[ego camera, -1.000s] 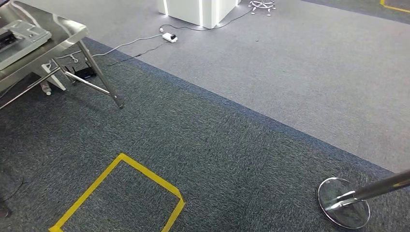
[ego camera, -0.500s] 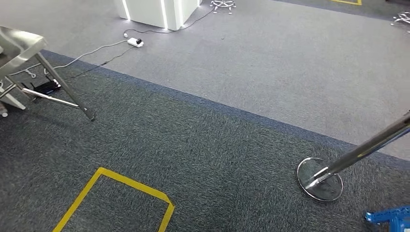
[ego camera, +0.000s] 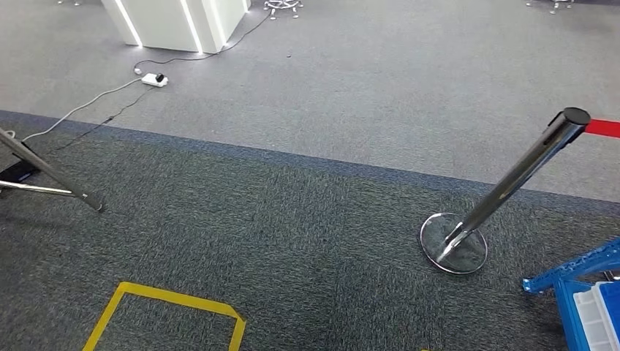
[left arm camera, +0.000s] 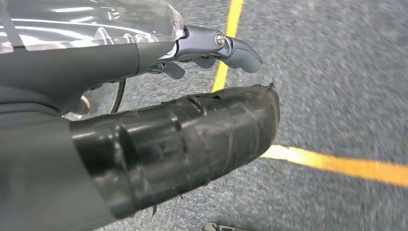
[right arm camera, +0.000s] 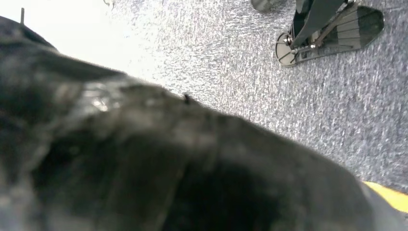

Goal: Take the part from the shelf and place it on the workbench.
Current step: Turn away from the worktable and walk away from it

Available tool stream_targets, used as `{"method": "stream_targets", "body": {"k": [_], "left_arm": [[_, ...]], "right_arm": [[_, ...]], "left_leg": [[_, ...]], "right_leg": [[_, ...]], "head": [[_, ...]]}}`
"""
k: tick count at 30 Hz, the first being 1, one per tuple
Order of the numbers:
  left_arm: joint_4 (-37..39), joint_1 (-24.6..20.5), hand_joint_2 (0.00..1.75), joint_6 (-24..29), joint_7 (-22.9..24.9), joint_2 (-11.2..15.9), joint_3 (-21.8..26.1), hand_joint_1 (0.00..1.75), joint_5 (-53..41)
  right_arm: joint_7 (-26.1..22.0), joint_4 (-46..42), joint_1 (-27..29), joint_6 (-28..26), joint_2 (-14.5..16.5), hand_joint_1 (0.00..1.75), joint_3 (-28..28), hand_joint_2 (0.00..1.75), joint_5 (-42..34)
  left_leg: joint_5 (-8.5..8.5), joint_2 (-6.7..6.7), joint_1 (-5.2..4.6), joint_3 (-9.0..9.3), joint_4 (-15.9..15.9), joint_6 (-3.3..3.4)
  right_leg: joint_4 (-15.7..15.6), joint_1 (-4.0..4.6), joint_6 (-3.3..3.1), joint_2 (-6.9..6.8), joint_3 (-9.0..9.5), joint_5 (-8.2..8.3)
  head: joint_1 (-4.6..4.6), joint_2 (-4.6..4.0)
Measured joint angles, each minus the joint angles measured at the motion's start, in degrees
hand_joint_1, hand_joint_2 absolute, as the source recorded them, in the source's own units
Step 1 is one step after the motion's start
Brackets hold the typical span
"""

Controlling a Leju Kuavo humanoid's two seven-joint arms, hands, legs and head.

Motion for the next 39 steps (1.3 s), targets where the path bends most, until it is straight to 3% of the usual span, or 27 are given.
{"method": "stream_targets", "body": {"k": [1,2,3,5,7,9,11,13,15,16,17,18,20,22,25,27,29,30,31,32,34,36,38,39], "left_arm": [[0.0,0.0,0.0,0.0,0.0,0.0,0.0,0.0,0.0],[0.0,0.1,0.0,0.0,0.0,0.0,0.0,0.0,0.0],[0.0,0.1,0.0,0.0,0.0,0.0,0.0,0.0,0.0],[0.0,0.1,0.0,0.0,0.0,0.2,0.0,0.0,0.0],[0.0,0.1,0.0,0.0,-0.1,0.4,0.0,0.0,0.0],[0.0,-0.2,0.0,0.0,-0.1,0.4,0.0,0.0,0.0],[0.0,-0.2,0.0,0.0,-0.1,0.3,0.0,0.0,0.0],[0.0,0.0,0.0,0.0,-0.1,0.3,0.0,0.0,0.1],[0.0,0.2,0.0,0.0,-0.1,0.4,0.0,0.0,0.1],[0.0,0.2,0.0,0.0,-0.1,0.4,0.0,0.0,0.1],[0.0,0.1,0.0,0.0,-0.1,0.4,0.0,0.0,0.1],[0.0,0.1,0.0,-0.1,-0.1,0.3,0.0,0.0,0.1],[0.0,0.1,0.0,-0.1,-0.2,0.3,0.0,0.0,0.2],[0.0,0.0,0.0,-0.1,-0.3,0.3,0.0,0.0,0.2],[0.0,-0.4,0.0,-0.1,-0.3,0.3,0.0,0.0,0.2],[0.0,-0.4,0.0,-0.1,-0.3,0.3,0.0,0.0,0.2],[0.0,-0.2,0.0,-0.1,-0.3,0.3,0.0,0.0,0.2],[0.0,-0.1,0.0,-0.1,-0.2,0.3,0.0,0.0,0.2],[0.0,-0.1,0.0,-0.1,-0.2,0.3,0.0,0.0,0.1],[0.0,0.0,0.0,-0.1,-0.1,0.2,0.0,0.0,0.1],[0.0,0.0,0.0,0.0,0.0,0.2,0.0,0.0,0.1],[0.0,0.1,0.0,-0.1,0.0,0.3,0.1,0.0,0.2],[0.0,0.1,0.0,-0.1,0.0,0.4,0.1,0.0,0.2],[0.0,0.0,0.0,-0.1,-0.1,0.4,0.1,0.0,0.1]], "right_arm": [[0.0,0.0,0.0,0.0,0.0,0.0,0.0,0.0,0.1],[0.1,0.0,0.1,0.0,-0.1,0.0,0.0,0.0,0.2],[0.2,0.0,0.1,-0.1,-0.1,0.0,0.0,0.0,0.3],[0.3,0.0,0.1,-0.1,-0.1,0.0,0.0,0.0,0.4],[0.3,0.0,0.0,-0.2,-0.1,0.0,0.0,0.0,0.5],[0.3,0.0,0.2,-0.2,-0.1,0.0,0.0,0.0,0.5],[0.3,0.0,0.3,-0.2,-0.2,0.0,0.0,0.0,0.5],[0.3,0.0,0.2,-0.2,-0.2,0.0,0.0,0.0,0.5],[0.3,0.0,0.2,-0.2,-0.3,0.0,0.0,0.0,0.5],[0.3,0.0,0.2,-0.2,-0.3,0.0,0.0,0.0,0.5],[0.3,0.0,0.2,-0.2,-0.3,0.0,0.0,0.0,0.5],[0.3,0.0,0.3,-0.2,-0.3,0.0,0.0,0.0,0.5],[0.3,0.0,0.2,-0.1,-0.4,0.0,0.0,0.0,0.6],[0.2,0.1,0.2,-0.1,-0.4,0.0,0.0,0.0,0.7],[0.3,0.1,0.2,-0.1,-0.4,0.0,0.1,0.0,0.8],[0.3,0.1,0.1,-0.1,-0.4,0.0,0.1,0.0,0.8],[0.3,0.1,0.0,-0.1,-0.4,0.0,0.1,0.0,0.8],[0.3,0.1,0.0,-0.1,-0.4,0.0,0.1,0.0,0.8],[0.3,0.1,0.0,-0.1,-0.4,0.0,0.1,0.0,0.8],[0.4,0.1,0.0,-0.1,-0.5,0.0,0.1,0.0,0.8],[0.4,0.1,0.1,-0.1,-0.5,0.0,0.2,0.0,0.8],[0.4,0.2,0.0,-0.1,-0.4,0.0,0.2,0.0,0.9],[0.4,0.2,0.0,-0.1,-0.4,0.0,0.2,0.0,1.0],[0.3,0.2,0.1,-0.1,-0.4,0.0,0.2,0.0,1.0]], "left_leg": [[0.39,-0.14,-0.04,-0.74,1.1,0.2],[1.94,-0.3,-0.11,-0.41,0.0,0.51],[4.28,-0.72,-0.24,0.9,-3.3,0.93],[8.09,-3.1,-0.58,4.04,-11.1,1.86],[9.12,-4.78,-0.87,5.41,-14.7,2.34],[9.37,-4.01,-0.83,5.73,-15.5,2.58],[10.1,-2.57,-0.58,6.3,-16.7,3.06],[10.54,-0.96,-0.54,6.52,-17.4,3.41],[10.45,0.69,-0.61,6.43,-17.4,3.49],[10.34,1.46,-0.59,6.44,-17.4,3.41],[10.19,2.2,-0.52,6.49,-17.3,3.26],[9.96,2.83,-0.41,6.58,-17.1,3.02],[9.19,3.95,-0.38,6.63,-16.3,2.2],[8.51,4.8,-0.56,6.66,-15.6,1.36],[8.0,5.59,-0.3,7.18,-15.4,0.46],[5.66,3.54,0.01,6.12,-12.5,0.01],[1.69,0.73,0.12,2.72,-5.1,-0.11],[0.31,0.15,0.12,0.87,-1.4,-0.08],[-0.02,-0.09,0.11,-0.37,0.9,0.02],[0.96,-0.21,0.1,-0.58,0.9,0.22],[5.45,-1.15,0.04,1.79,-5.1,0.8],[8.58,-4.14,-0.02,4.48,-12.2,1.27],[9.01,-5.78,-0.19,5.2,-14.6,1.41],[9.17,-5.23,-0.26,5.27,-14.9,1.5]], "right_leg": [[0.0,0.19,-0.06,0.83,0.04,0.02],[0.0,0.34,-0.07,1.69,0.16,0.03],[0.0,0.45,-0.07,2.51,0.3,0.03],[0.1,0.46,0.02,3.93,0.41,0.07],[0.1,0.24,0.46,5.07,0.1,0.27],[0.0,0.1,1.12,5.97,-0.17,0.58],[1.1,0.29,1.6,4.1,-0.79,-0.35],[6.2,0.27,2.08,0.84,-3.23,-3.59],[13.2,-0.21,2.75,-0.29,-6.58,-6.66],[14.9,-0.51,3.09,-0.44,-7.34,-6.85],[14.4,-0.8,3.43,-0.65,-6.98,-5.94],[11.5,-1.06,3.73,-1.12,-5.42,-4.14],[3.8,-1.23,3.91,-3.56,-1.41,-1.11],[0.4,-0.94,3.2,-4.92,0.29,-0.43],[0.4,-0.61,1.81,-3.35,0.12,-0.34],[0.1,-0.73,0.97,-2.19,0.12,0.0],[0.0,-0.65,0.46,-1.04,-0.04,0.2],[0.0,-0.52,0.34,-0.37,-0.12,0.24],[0.0,-0.37,0.27,0.4,-0.14,0.27],[0.0,-0.25,0.24,1.25,-0.11,0.29],[0.1,-0.14,0.24,2.93,0.07,0.31],[0.3,-0.13,0.54,4.29,-0.06,0.4],[0.3,-0.35,1.24,5.45,-0.53,0.69],[0.2,-0.46,1.67,6.12,-0.74,0.91]], "head": [[-0.01,0.0],[-0.01,0.0],[0.0,0.0],[0.02,0.0],[0.02,0.0],[0.01,0.0],[0.09,0.0],[0.21,0.0],[0.25,0.0],[0.25,0.0],[0.24,0.0],[0.24,0.0],[0.24,0.0],[0.19,0.0],[0.14,0.0],[0.07,0.0],[-0.03,0.0],[-0.06,0.0],[-0.06,0.0],[-0.06,0.0],[-0.05,0.0],[-0.04,0.0],[-0.04,0.0],[-0.04,0.0]]}}
